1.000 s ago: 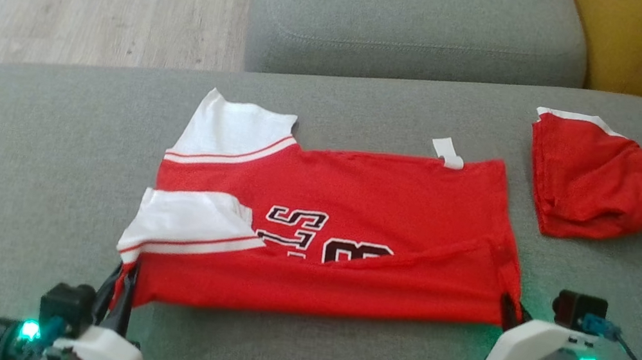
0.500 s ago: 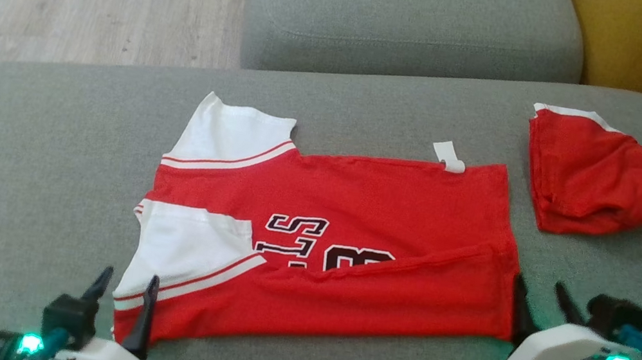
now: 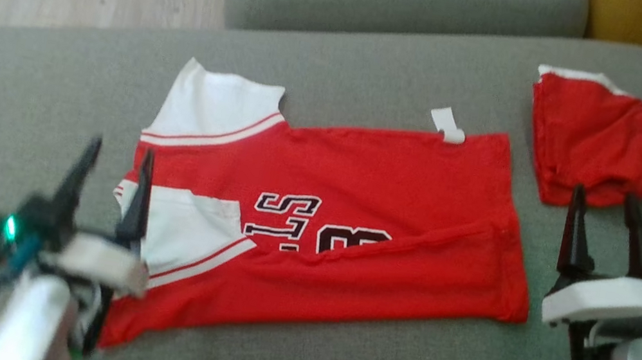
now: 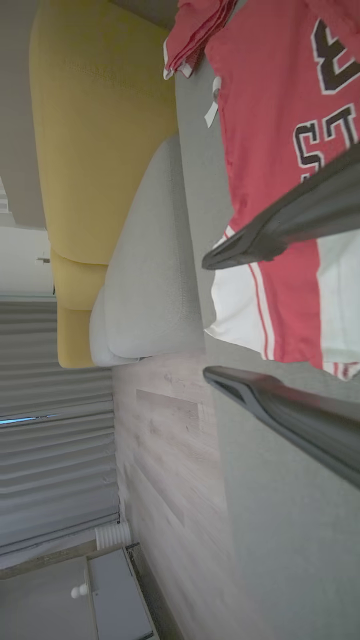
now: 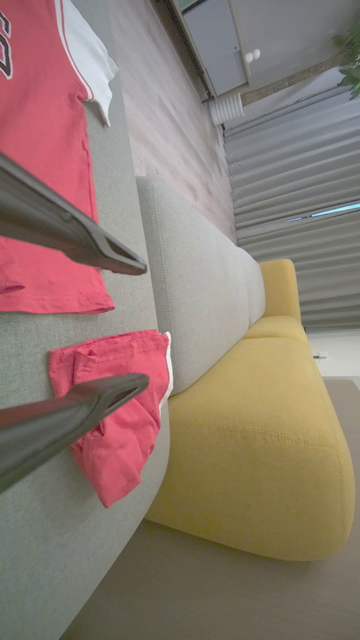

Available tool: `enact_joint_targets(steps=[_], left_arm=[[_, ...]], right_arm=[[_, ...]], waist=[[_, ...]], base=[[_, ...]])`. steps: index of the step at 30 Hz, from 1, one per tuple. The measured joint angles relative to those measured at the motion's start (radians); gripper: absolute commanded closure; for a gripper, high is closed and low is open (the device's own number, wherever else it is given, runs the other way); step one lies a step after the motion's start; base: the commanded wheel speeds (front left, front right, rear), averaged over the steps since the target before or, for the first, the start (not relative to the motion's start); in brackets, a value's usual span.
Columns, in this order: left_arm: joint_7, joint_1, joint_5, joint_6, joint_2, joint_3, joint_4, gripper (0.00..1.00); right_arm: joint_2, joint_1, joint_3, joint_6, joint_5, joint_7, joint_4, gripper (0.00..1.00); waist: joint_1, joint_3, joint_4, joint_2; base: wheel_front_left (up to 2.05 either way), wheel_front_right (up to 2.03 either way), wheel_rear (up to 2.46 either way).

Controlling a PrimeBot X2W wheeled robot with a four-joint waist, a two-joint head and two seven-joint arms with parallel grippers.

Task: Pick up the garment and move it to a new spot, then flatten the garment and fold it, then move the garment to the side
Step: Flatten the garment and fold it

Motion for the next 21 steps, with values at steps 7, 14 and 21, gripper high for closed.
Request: enact_joint_targets(steps=[7,14,21], left_arm=[[0.152,-0.336,0.005,-0.11,0.088,-0.02,0.106,0.0],[0.351,-0.616,-0.03,-0.158,0.187,-0.105,0.313,0.0],[0.465,-0.75,-0.147,-0.162,0.264,-0.274,0.418,0.0]], right_arm=[[0.0,-0.163,0.023,0.0,0.004,0.023,-0.025,0.0],[-0.001,-0.327,0.084,0.0,0.016,0.035,-0.006,0.0],[-0.002,-0.406,0.122,0.0,0.026,0.026,0.017,0.0]], waist=[[0.0002,0.122,-0.019,0.0],[0.0003,0.25,-0.064,-0.0001],[0.0002,0.352,-0.121,-0.0001]], base=[[0.0,0.0,0.0],[0.0,0.0,0.0],[0.0,0.0,0.0]])
